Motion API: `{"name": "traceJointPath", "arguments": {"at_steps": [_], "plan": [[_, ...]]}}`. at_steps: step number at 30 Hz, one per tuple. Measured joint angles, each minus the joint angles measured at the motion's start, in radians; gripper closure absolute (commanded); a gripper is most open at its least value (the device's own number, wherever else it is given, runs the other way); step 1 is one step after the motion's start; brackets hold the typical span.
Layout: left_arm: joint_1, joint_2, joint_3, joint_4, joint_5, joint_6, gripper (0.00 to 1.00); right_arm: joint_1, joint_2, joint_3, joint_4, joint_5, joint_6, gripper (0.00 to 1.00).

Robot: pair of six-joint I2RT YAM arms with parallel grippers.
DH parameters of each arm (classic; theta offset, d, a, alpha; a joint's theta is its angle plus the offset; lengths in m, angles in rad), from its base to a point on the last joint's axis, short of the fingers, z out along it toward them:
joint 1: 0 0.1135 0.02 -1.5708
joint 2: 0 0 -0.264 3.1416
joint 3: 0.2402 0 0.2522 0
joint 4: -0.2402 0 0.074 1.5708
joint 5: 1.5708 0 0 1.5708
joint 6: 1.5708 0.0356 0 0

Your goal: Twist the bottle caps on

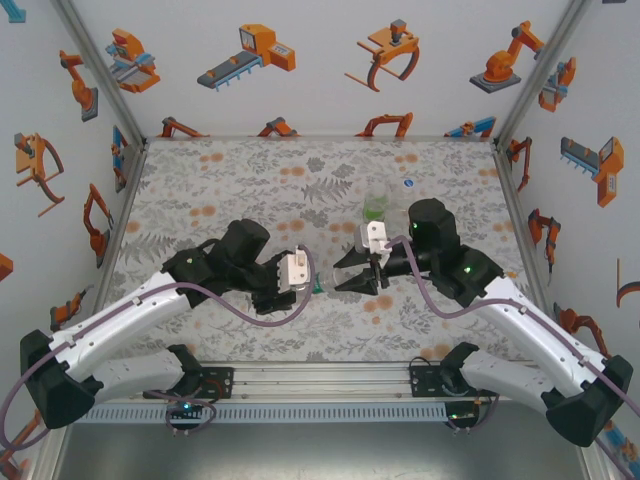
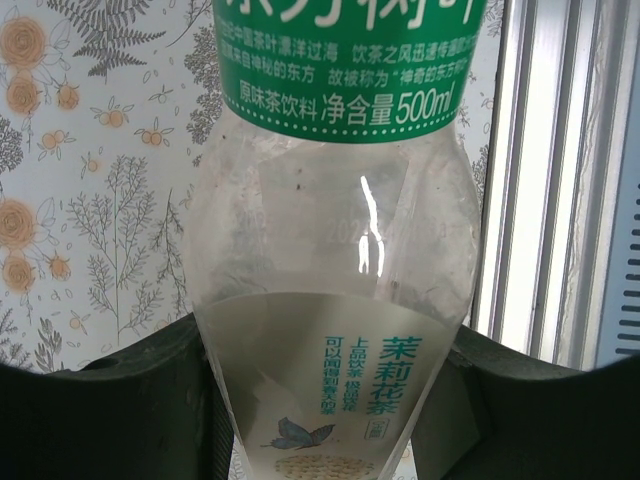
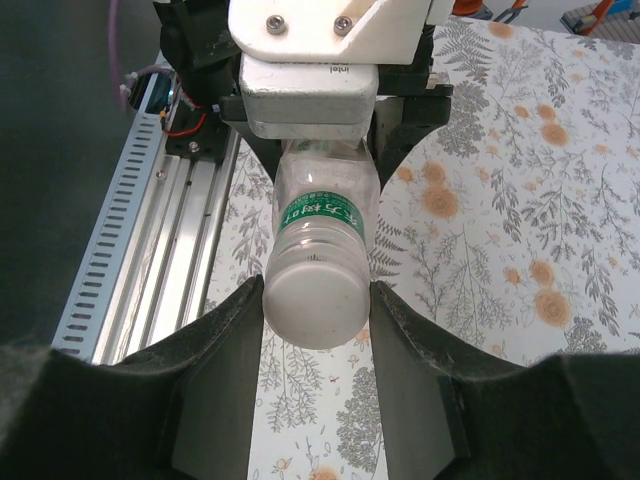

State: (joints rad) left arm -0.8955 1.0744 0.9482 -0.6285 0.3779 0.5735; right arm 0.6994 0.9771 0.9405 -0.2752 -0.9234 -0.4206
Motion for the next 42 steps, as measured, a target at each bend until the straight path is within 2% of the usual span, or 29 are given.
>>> {"name": "traceJointPath", "arguments": {"at_steps": [7,20,27,35,42], "plan": [[0.0,-0.003,0.0,-0.012,0.002,0.0,1.0,0.015,0.006,0.01,-0.022,0.01,-0.029,1.0],[-0.001,-0.004,0.0,-0.017,0.042,0.0,1.0,0.051,-0.001,0.05,-0.119,0.027,-0.21,1.0],[-0.001,0.003,0.006,-0.027,0.05,0.001,1.0,0.057,0.003,0.059,-0.139,0.029,-0.224,1.0],[-0.001,0.008,0.01,-0.031,0.022,0.0,1.0,0.057,0.022,0.068,-0.115,0.082,-0.011,1.0],[-0.001,0.008,0.005,0.014,-0.046,0.0,1.0,0.06,-0.036,-0.021,0.032,0.266,0.415,1.0]]}}
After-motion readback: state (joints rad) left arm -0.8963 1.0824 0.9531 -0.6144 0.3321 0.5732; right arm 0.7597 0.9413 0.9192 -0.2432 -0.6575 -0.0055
